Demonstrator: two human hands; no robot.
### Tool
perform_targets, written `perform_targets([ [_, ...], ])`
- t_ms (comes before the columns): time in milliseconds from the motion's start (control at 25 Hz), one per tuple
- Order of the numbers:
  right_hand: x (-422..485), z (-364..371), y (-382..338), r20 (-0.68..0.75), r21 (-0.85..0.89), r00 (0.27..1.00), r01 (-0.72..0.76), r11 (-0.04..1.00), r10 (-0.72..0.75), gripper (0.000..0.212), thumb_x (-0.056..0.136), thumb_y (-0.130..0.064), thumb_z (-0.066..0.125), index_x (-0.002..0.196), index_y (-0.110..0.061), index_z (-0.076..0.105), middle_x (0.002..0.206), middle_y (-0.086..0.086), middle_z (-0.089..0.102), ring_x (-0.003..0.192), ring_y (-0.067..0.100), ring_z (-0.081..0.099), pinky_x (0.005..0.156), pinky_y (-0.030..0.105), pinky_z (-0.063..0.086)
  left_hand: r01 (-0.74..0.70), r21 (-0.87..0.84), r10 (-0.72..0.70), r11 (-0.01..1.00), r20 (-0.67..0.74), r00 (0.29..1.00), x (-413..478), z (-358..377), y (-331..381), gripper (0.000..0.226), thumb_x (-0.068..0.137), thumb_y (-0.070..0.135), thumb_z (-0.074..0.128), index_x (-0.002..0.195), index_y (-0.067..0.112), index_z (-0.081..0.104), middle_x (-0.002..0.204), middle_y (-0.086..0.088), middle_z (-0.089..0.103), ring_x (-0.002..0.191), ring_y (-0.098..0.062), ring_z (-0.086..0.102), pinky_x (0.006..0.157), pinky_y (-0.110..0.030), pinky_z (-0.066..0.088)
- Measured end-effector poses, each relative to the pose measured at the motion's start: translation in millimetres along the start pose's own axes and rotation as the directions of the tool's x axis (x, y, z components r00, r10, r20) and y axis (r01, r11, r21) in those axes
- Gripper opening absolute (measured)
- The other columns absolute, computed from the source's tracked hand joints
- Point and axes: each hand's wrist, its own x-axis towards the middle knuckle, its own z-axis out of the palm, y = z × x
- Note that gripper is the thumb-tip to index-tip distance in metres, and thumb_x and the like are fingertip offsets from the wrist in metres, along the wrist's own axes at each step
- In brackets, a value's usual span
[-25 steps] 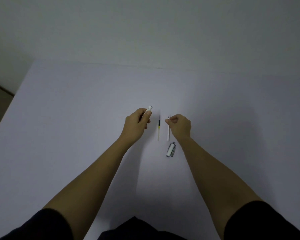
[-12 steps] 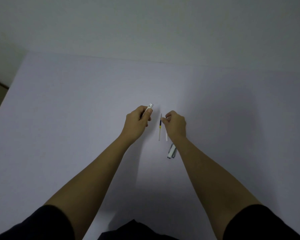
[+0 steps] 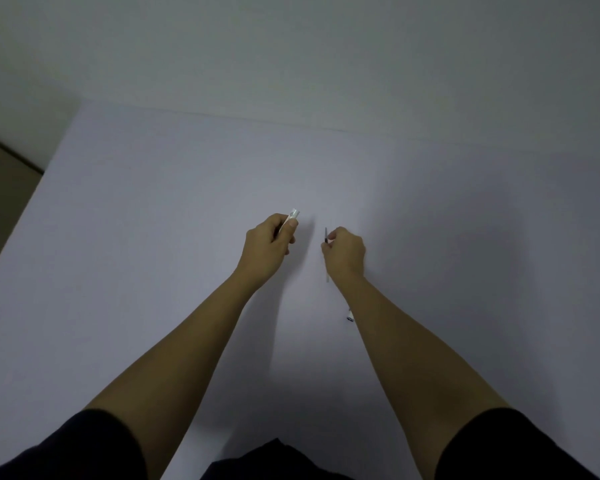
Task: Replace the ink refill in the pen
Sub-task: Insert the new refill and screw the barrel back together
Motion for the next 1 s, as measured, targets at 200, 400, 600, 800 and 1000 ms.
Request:
perform_targets([
  [200,-6,-32,-15,-0.074,0.267,0.997,0.022,0.963,-0.002,0.024,0.088,-0.015,0.058,0.108,-0.004,0.067,0.106,0.015,0.072,0.100,0.027,0.066,0.085,0.027,0.047,0.010,0.031,-0.011,0.999,0.034,0.999,-10,-5,4,0.029,0.096,0.039,0.044,0.092,0.016,0.060,0.073,0.006,0.062,0.060,-0.006,0.057,0.056,-0.016,0.042],
  [400,-28,-92,-19,-0.170,0.683,0.979,0.032,0.730,0.116,0.014,0.082,-0.019,0.065,0.094,-0.012,0.067,0.080,0.001,0.072,0.075,0.013,0.069,0.080,0.033,0.057,-0.049,0.041,0.045,0.998,0.098,0.994,-34,-1,23,0.030,0.094,0.042,0.045,0.091,0.017,0.062,0.076,0.003,0.065,0.061,-0.006,0.059,0.055,-0.016,0.043],
  [600,-58,-132,-20,-0.241,0.801,0.965,0.140,0.583,0.099,0.010,0.082,-0.021,0.066,0.091,-0.017,0.066,0.075,-0.006,0.069,0.071,0.006,0.067,0.079,0.027,0.056,-0.170,0.015,0.167,0.985,0.134,0.977,-58,3,56,0.018,0.095,0.037,0.046,0.089,0.027,0.059,0.074,0.011,0.064,0.061,-0.003,0.059,0.049,-0.002,0.041],
  [800,-83,-141,-24,-0.279,0.785,0.959,0.197,0.587,0.051,0.008,0.082,-0.023,0.066,0.089,-0.020,0.065,0.075,-0.008,0.069,0.071,0.005,0.068,0.080,0.029,0.057,-0.243,0.033,0.238,0.969,0.123,0.963,-71,0,75,0.016,0.096,0.031,0.046,0.089,0.025,0.059,0.074,0.010,0.063,0.063,-0.004,0.058,0.053,0.000,0.041],
  [1000,-94,-144,-28,-0.283,0.780,0.959,0.223,0.585,0.011,0.006,0.082,-0.023,0.066,0.087,-0.021,0.064,0.075,-0.009,0.069,0.072,0.004,0.067,0.083,0.031,0.056,-0.303,0.038,0.296,0.952,0.137,0.946,-85,-9,86,0.015,0.095,0.033,0.047,0.090,0.028,0.060,0.075,0.011,0.063,0.061,-0.002,0.054,0.056,-0.004,0.042],
])
